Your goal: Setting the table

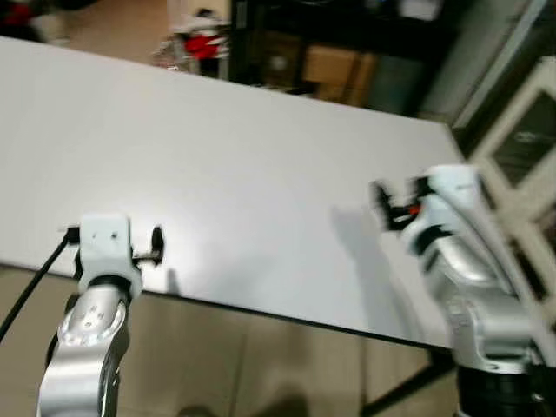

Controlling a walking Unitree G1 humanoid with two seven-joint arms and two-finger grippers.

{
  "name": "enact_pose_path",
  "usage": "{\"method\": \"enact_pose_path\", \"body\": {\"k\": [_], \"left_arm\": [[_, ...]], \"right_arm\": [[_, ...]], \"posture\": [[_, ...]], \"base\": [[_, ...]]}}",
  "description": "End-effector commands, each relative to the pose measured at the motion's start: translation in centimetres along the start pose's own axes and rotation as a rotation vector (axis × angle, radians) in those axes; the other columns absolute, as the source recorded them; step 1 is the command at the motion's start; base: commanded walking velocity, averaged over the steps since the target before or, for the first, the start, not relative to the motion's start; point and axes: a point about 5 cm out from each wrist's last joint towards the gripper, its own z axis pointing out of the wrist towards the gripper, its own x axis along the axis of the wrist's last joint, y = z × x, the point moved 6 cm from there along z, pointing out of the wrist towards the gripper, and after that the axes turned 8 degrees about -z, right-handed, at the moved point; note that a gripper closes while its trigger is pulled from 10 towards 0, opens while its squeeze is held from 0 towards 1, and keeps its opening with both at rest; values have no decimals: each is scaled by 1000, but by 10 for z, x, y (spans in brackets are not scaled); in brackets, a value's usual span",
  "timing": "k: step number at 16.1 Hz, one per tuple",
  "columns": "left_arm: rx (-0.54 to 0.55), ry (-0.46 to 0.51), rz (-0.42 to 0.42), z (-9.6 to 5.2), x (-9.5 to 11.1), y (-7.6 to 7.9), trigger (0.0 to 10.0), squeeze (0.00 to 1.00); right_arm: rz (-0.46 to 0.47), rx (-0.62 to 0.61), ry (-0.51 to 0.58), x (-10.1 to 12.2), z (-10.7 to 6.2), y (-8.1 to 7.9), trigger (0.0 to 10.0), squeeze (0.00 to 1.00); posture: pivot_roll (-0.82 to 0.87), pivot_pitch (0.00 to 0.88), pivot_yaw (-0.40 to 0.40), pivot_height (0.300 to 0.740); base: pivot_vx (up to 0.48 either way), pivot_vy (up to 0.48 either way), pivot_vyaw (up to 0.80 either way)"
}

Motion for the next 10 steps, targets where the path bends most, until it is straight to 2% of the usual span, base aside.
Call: {"method": "enact_pose_path", "body": {"k": [1, 2, 3, 4, 6, 7, 10], "left_arm": [[-15, 28, 4, -2, 9, 6, 10000, 1000], [-1, 52, 55, -4, 17, 4, 10000, 1000], [-9, 78, 67, -3, 24, 4, 10000, 1000], [-29, 98, 51, -1, 29, 5, 10000, 1000], [-57, 140, 42, 6, 40, 9, 10000, 1000], [-94, 169, 18, 15, 49, 18, 10000, 1000], [-148, 176, -26, 21, 49, 35, 10000, 1000]], "right_arm": [[-15, -32, -3, -2, 0, 13, 10000, 1000], [-39, -29, -10, -4, 7, 12, 10000, 1000], [-54, -35, -9, -6, 8, 11, 10000, 1000], [-48, -30, -2, -8, 7, 8, 10000, 1000], [-63, -67, 1, -8, 1, 12, 10000, 1000], [-88, -117, 3, -9, -10, 20, 10000, 1000], [-150, -177, 13, -10, -30, 32, 10000, 1000]], "posture": [[190, 0, -129, 740], [197, 0, -129, 740], [201, 0, -117, 740], [196, 0, -107, 740], [163, 0, -59, 740], [110, 0, -2, 740], [45, 0, 55, 740]], "base": [[0, 0, 0], [0, 0, 800], [0, 0, 800], [0, 0, 800], [0, 0, 800], [0, 0, 800], [0, 0, 800]]}}
